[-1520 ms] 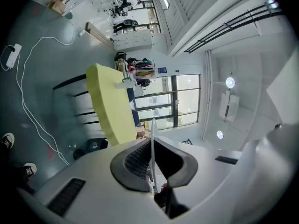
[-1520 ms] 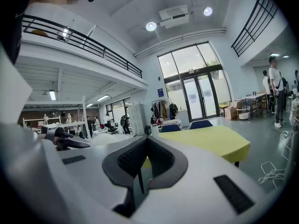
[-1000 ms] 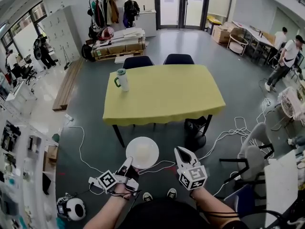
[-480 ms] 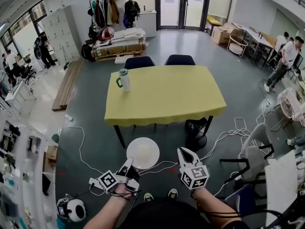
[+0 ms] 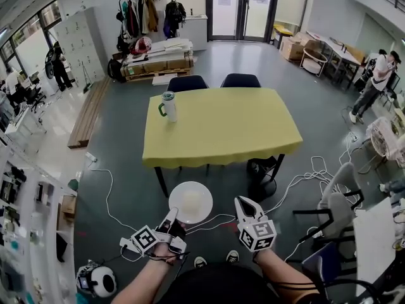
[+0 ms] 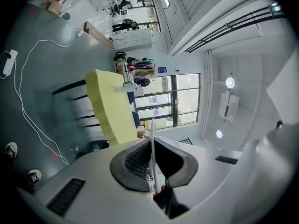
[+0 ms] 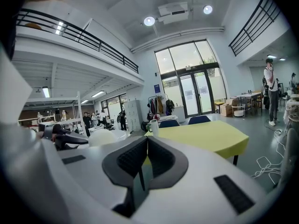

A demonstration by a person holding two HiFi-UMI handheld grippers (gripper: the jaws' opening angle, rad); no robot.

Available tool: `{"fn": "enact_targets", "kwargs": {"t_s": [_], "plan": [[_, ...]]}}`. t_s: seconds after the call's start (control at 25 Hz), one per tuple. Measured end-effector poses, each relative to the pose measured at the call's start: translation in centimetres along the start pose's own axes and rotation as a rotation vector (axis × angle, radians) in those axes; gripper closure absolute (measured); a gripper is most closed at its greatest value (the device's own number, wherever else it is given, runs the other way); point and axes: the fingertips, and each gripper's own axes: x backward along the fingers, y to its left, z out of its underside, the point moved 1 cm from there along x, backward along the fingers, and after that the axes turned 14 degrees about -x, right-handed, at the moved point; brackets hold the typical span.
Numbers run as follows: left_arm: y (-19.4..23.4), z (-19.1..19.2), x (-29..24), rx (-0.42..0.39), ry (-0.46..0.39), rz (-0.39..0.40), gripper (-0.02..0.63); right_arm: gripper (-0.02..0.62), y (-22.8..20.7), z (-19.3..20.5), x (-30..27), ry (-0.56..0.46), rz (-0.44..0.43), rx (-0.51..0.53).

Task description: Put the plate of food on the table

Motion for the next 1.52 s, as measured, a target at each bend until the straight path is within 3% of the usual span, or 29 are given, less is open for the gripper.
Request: {"fn": "enact_targets", "kwargs": {"t_s": [0.24, 0.36, 0.56, 0.8, 1.08, 1.52], "plan": [[0.7, -1.3, 0.5, -0.003, 0.011, 0.004, 0.583, 0.581, 1.8, 0.7, -0.7, -0.005, 0.011, -0.005], [2.4, -2.2, 1.3, -0.043, 0.026, -0.029, 0.583, 0.581, 2.6, 1.6, -1.1, -0.006, 0.021, -0.004], [2.7, -3.6, 1.9, -0.005, -0.002, 0.004, 0.583, 0.581, 3.9, 2.5, -1.7, 0.007, 0.015, -0.020], [3.4, -2.8, -0.3, -0.005, 0.009, 0.003, 0.583, 0.581, 1.4, 2.1, -2.0, 0.005, 0.045, -0.029], [4.1, -3.4, -3.1, -0.010, -0.006, -0.010, 0.583, 0.581, -0.3, 1.2, -4.6, 0.014, 0.019, -0.023], [5.7, -7.5, -14.9, 0.002, -0.071, -0.018, 0.583, 0.581, -7.5, -4.8, -16.1, 0.036, -0.020, -0.031]]}}
